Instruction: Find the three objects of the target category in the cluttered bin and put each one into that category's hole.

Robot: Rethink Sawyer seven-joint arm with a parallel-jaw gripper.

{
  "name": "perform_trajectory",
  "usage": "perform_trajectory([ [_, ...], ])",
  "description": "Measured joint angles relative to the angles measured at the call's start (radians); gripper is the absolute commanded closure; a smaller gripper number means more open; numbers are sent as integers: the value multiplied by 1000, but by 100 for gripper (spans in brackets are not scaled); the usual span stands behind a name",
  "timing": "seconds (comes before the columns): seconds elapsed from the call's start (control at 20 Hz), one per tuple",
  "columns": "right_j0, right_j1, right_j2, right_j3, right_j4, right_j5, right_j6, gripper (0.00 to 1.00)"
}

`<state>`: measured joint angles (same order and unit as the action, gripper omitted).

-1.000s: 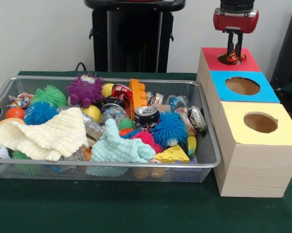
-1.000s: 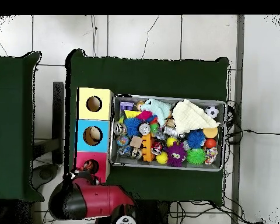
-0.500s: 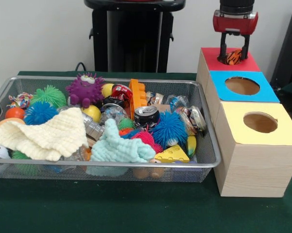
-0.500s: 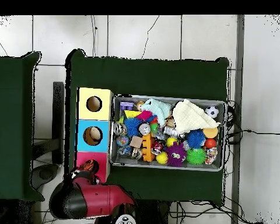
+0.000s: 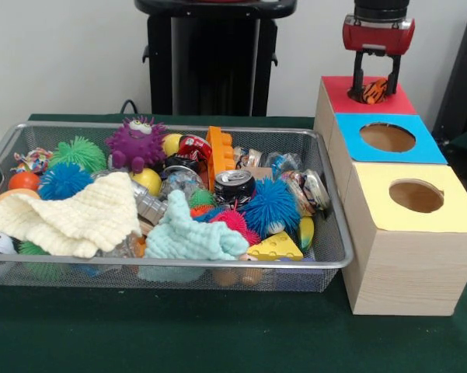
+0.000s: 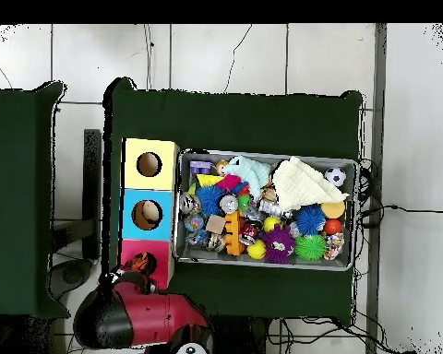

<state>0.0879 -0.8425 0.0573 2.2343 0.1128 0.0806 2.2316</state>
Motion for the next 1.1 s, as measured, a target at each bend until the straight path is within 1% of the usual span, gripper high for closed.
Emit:
perform_trajectory([
  [0.85, -11, -5, -2, 0, 0, 5, 0, 0],
  [1.1, -11, -33, -14, -3, 0, 70, 0, 0],
])
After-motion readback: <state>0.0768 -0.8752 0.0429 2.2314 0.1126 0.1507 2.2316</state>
